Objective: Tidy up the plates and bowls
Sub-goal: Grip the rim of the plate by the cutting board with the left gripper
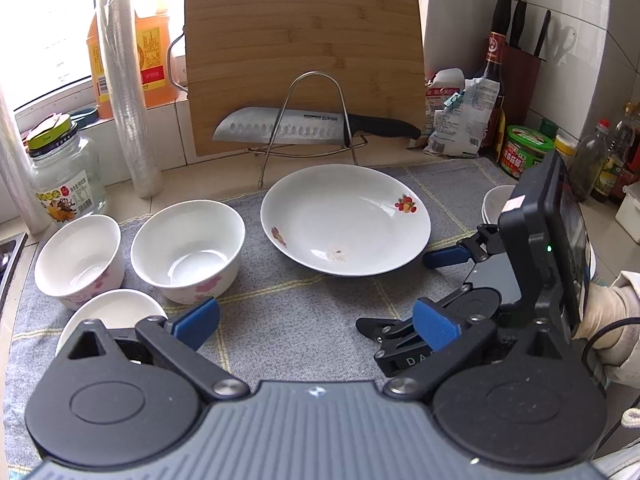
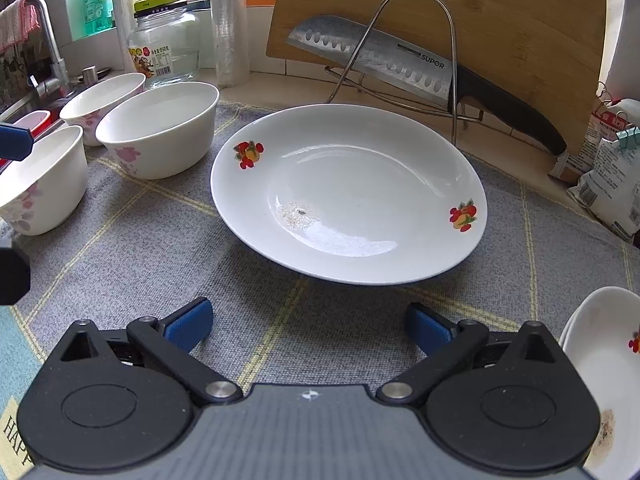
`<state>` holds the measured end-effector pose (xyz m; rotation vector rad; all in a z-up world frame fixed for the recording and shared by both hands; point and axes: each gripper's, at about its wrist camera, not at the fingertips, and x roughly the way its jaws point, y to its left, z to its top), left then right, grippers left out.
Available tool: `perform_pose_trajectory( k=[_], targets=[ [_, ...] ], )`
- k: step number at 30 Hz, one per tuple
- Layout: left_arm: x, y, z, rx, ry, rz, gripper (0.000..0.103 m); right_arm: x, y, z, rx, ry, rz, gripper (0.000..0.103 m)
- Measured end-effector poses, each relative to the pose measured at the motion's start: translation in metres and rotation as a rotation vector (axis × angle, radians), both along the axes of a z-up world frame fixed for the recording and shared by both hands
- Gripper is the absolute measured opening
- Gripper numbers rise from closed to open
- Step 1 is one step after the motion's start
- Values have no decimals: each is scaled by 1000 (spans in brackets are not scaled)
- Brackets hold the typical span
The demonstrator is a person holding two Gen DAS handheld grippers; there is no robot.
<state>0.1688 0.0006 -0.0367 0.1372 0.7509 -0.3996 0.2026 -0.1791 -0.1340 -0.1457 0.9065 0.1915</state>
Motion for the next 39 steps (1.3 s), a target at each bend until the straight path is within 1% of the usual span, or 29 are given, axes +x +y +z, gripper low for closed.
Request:
perform_pose_trajectory(
  k=[5,8,10,14,17,19,22,30,34,39],
  targets=[
    [22,-4,4,24,1,-89,102,-1,2,-2,3,-24,-29,103],
    [38,-5,9,51,0,-149,102,8,3,-1,0,-7,-56,103],
    [50,-7,14,65,11,-181,102,13,3,-1,-1,-13,-82,103],
    [76,-11,21,64,49,-225,102,15,3,-2,0,-23,-105,103],
    [99,-15,22,61,99,-232,102,12,4,-2,-2,-34,-121,103],
    [114,-18,20,68,112,-231,102,11,4,-1,-4,-34,-125,103],
    [136,-25,16,94,124,-244,102,10,2,0,-3,-29,-118,103],
    [189,-46,-1,85,194,-298,101,8,1,1,-1,-38,-113,103],
    [208,-54,-14,79,241,-324,100,7,0,1,0,-43,-114,103],
    [226,-64,-31,94,290,-357,100,4,-5,2,1,-46,-120,103]
  ],
)
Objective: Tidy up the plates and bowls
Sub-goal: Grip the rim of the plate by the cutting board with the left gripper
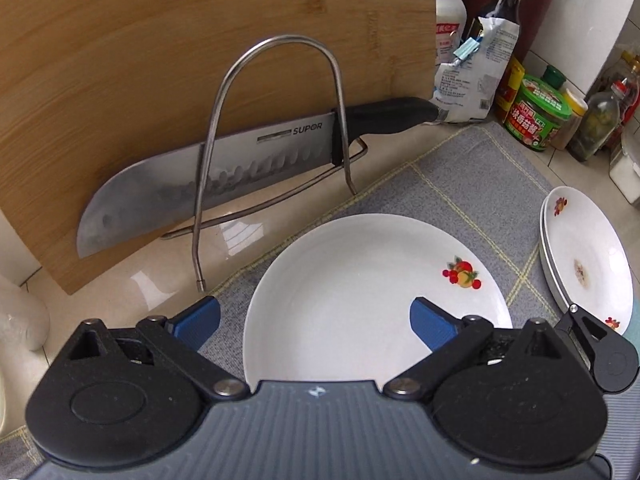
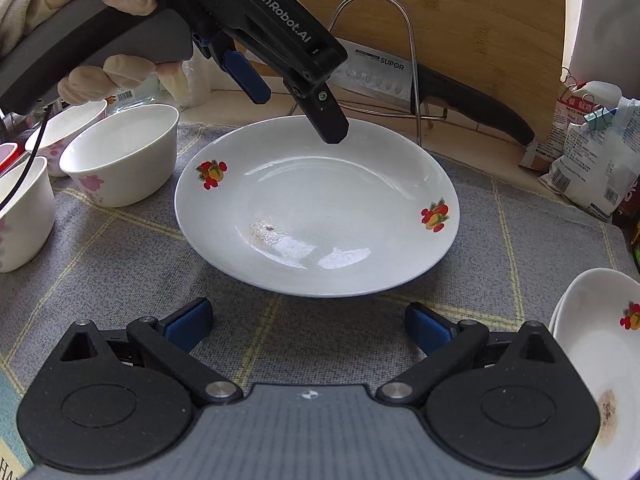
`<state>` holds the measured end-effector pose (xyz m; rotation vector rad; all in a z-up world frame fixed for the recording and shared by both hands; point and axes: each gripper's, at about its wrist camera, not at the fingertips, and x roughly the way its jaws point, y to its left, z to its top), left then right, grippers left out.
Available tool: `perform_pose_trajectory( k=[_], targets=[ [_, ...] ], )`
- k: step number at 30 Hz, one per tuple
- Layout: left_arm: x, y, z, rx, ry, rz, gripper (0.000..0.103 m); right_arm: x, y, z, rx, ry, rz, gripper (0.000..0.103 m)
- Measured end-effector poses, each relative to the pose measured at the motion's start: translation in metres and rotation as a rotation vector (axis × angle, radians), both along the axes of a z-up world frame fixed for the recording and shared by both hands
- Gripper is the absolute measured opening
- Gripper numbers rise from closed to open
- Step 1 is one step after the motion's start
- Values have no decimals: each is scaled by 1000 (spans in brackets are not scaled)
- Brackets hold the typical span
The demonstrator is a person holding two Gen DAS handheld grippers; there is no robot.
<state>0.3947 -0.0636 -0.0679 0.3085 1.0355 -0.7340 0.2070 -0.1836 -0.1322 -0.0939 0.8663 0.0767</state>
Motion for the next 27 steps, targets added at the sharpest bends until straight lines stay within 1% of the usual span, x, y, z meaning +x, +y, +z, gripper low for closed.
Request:
perform_pose_trajectory(
  k=[1,4,8,12,21,25,27],
  targets=[
    [2,-1,-3,-1,12,-9,99,0,0,0,0,-1,0,103],
    [10,-7,-10,4,43,-28,93,-1,-1,0,-1,-5,2,103],
    [17,-12,-17,8,53,-42,93,-2,-2,-1,0,-12,9,103],
    [22,-14,-22,-4,72,-47,93,-2,-5,-1,2,-16,17,103],
    [24,-18,-28,12,86,-61,93,8,-10,-2,4,-29,24,103],
    [26,-16,-28,-3,105,-62,93,12,-10,-3,5,-34,36,103],
    [27,-16,-29,-6,114,-65,90,13,-10,-3,6,-36,42,103]
  ],
)
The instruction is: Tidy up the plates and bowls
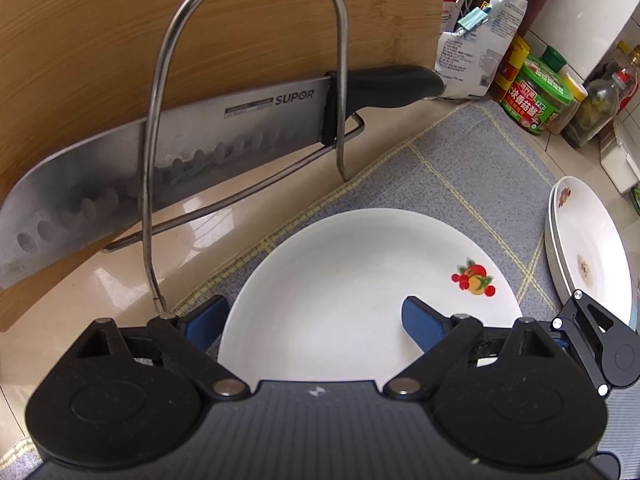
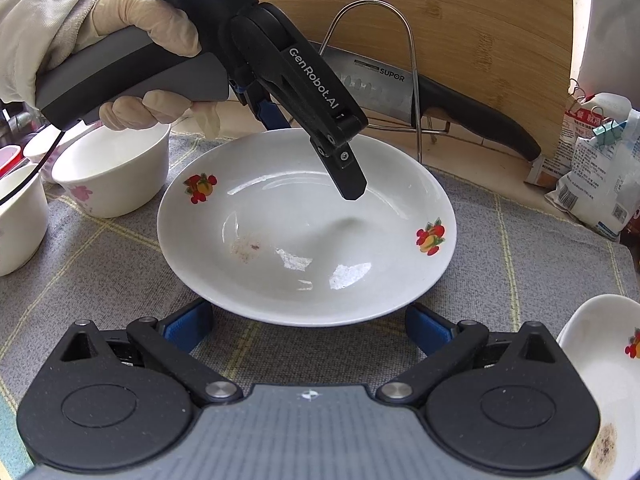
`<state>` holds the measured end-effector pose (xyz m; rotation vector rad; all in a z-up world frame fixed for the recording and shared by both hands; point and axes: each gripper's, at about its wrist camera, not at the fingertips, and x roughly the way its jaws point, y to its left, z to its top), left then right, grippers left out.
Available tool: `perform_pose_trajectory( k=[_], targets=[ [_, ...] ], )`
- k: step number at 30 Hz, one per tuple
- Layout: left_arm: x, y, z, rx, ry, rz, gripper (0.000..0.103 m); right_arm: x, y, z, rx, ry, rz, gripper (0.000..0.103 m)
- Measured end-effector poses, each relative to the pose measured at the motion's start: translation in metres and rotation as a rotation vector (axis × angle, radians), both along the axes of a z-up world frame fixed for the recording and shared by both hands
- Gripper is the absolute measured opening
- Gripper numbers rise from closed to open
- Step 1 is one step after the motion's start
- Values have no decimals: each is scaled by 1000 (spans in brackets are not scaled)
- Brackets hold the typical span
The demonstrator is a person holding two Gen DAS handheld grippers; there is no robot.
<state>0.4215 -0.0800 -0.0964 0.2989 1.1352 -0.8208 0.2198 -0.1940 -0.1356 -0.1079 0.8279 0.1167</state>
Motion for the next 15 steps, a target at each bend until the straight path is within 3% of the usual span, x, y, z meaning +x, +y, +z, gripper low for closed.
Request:
perform_pose_trajectory(
  k=[15],
  targets=[
    [3,-4,2,41,38,-83,84,9,0,-1,1,-10,26,103]
  ],
)
